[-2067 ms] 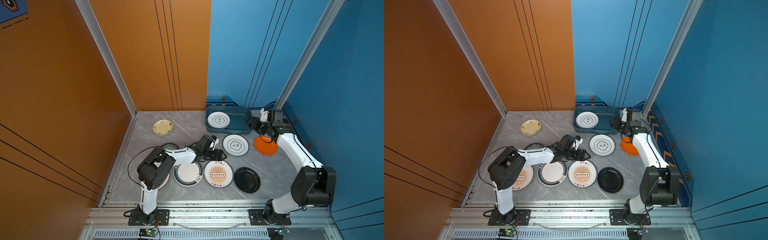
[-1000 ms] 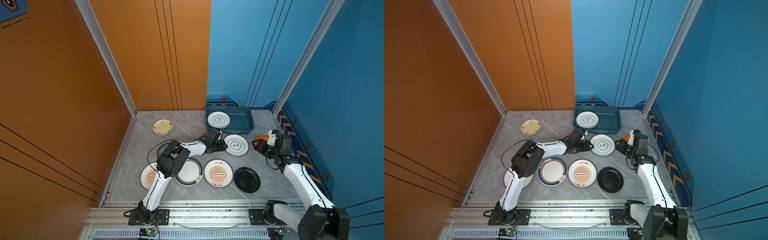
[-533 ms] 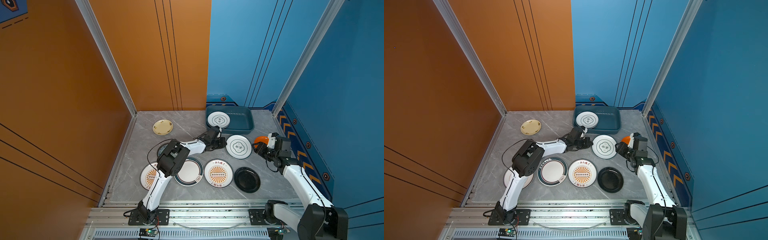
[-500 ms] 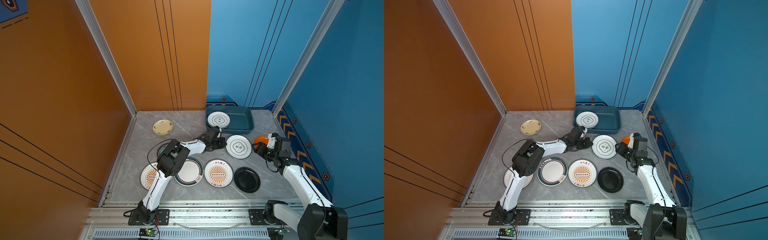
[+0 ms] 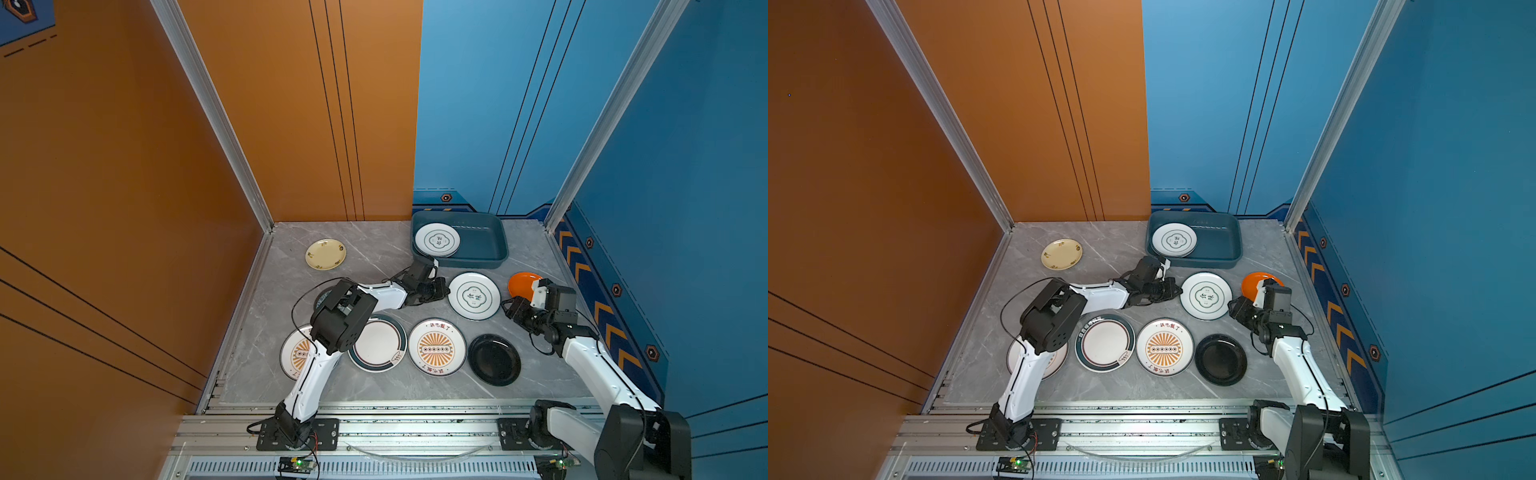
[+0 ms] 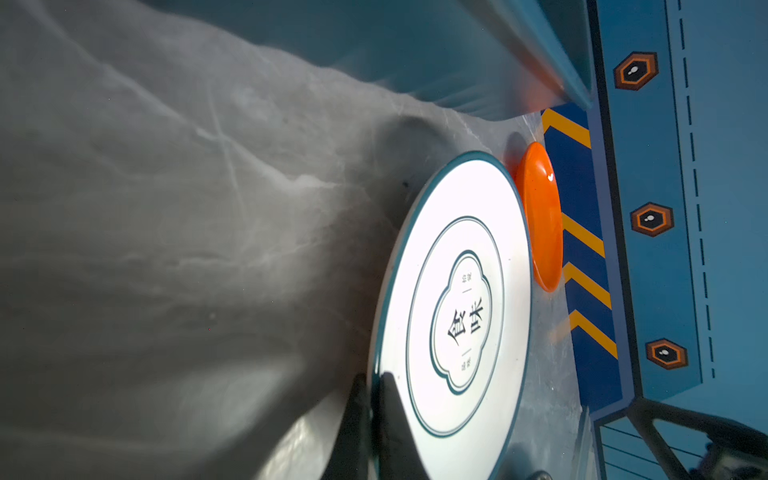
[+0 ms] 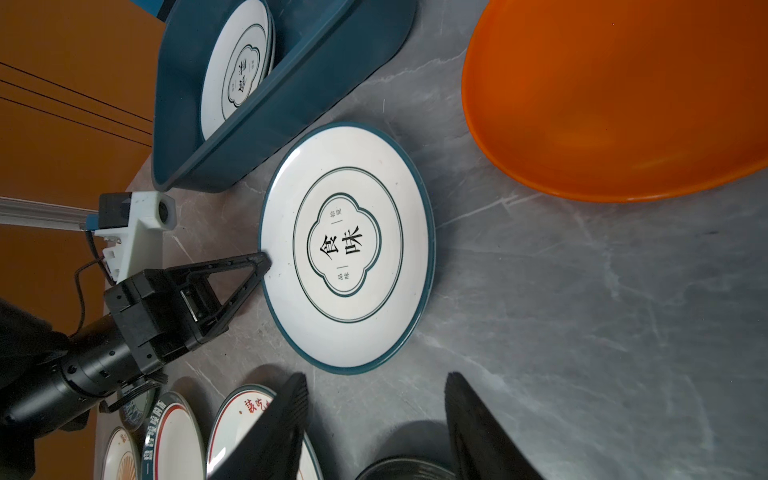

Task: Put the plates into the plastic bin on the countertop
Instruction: 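Move the right gripper back while the left gripper reaches the next cloud plate, then tilt the cloud plate up with the left gripper while the right gripper grasps its rim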

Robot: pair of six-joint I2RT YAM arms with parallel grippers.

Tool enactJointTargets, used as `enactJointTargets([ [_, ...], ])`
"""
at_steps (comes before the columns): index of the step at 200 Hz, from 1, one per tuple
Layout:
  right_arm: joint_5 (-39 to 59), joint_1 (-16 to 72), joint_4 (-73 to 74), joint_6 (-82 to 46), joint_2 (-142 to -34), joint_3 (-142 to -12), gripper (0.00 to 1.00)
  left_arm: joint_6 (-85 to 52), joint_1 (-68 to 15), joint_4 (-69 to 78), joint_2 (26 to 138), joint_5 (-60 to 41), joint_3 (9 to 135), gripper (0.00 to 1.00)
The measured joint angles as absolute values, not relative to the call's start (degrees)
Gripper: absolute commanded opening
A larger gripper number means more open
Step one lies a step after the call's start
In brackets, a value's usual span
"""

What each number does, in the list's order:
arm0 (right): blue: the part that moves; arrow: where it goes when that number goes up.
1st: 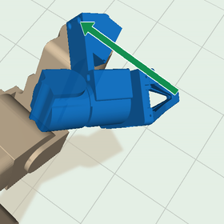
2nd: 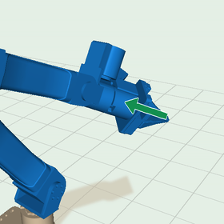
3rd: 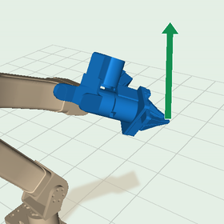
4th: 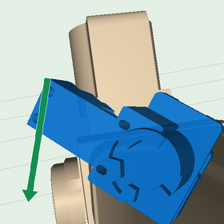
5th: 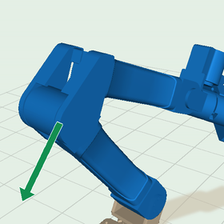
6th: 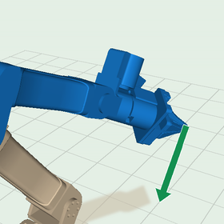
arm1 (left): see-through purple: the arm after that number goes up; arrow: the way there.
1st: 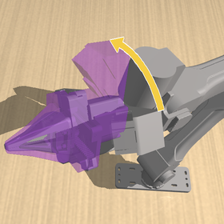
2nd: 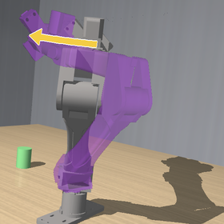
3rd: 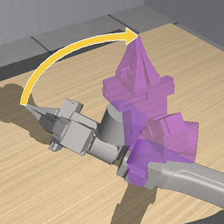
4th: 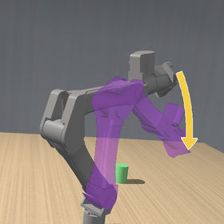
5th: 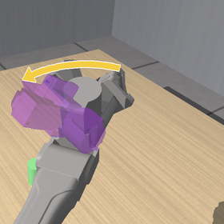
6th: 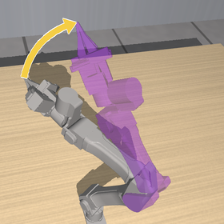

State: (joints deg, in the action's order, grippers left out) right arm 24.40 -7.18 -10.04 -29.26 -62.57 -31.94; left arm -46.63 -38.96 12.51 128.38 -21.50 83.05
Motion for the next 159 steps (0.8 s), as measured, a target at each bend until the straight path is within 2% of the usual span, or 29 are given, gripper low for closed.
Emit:
enactJointTargets([
  [68,34.00,-7.38,-2.17,-29.76,-66.41,-30.17,0.73,-46.83,-34.63,12.47,118.32,-25.58,71.16,0.00],
  [159,37.80,-1.10,6.85,-31.55,-71.22,-30.15,0.73,-49.19,-31.18,14.70,114.02,-29.78,69.60,0.00],
])
